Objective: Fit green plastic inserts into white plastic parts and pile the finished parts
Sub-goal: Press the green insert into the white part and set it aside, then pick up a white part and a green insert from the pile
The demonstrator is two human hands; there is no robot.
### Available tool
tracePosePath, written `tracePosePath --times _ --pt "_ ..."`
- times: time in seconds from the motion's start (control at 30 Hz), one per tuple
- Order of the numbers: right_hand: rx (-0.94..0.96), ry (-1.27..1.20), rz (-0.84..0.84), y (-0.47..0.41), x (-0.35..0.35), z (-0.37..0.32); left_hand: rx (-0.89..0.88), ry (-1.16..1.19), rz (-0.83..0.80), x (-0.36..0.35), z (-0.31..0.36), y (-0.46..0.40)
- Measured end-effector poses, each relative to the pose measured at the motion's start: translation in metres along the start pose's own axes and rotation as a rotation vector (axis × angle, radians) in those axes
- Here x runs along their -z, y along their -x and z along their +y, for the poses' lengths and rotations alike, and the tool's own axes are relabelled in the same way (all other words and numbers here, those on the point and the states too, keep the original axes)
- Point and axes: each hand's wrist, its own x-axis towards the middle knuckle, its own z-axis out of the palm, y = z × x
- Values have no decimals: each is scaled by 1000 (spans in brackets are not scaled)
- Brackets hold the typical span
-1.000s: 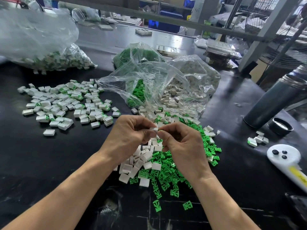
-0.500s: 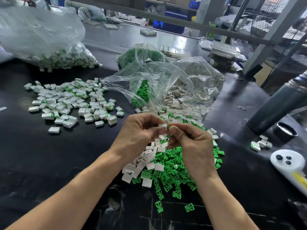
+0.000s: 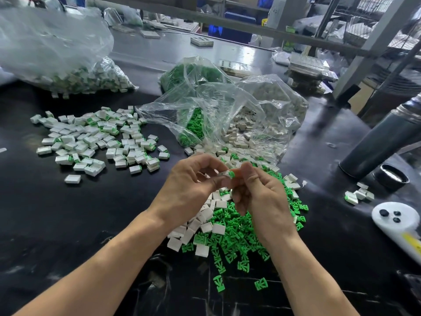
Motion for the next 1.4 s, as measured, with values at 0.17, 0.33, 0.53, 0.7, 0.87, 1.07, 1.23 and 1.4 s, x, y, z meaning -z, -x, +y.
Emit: tracePosePath --times 0.17,0.33,0.53,0.7,0.87,1.07,1.23,1.4 --pt "-62 115 -19 4 -13 -1 10 67 -72 -5 1 1" --pt "-7 181 -22 3 -21 2 14 133 -127 -9 1 5" --pt "45 233 23 0 -21 9 -4 92 -128 -9 2 7" --pt "82 224 59 0 -24 10 3 80 -113 -10 2 7" --pt "126 178 72 0 -26 10 -1 100 -87 -13 3 9" --pt "123 176 93 -3 -27 16 10 106 -90 -11 2 9" --pt "124 199 86 -2 -27 17 3 82 -89 -9 0 9" --pt "91 217 102 -3 -25 19 11 57 -74 -7 -1 6"
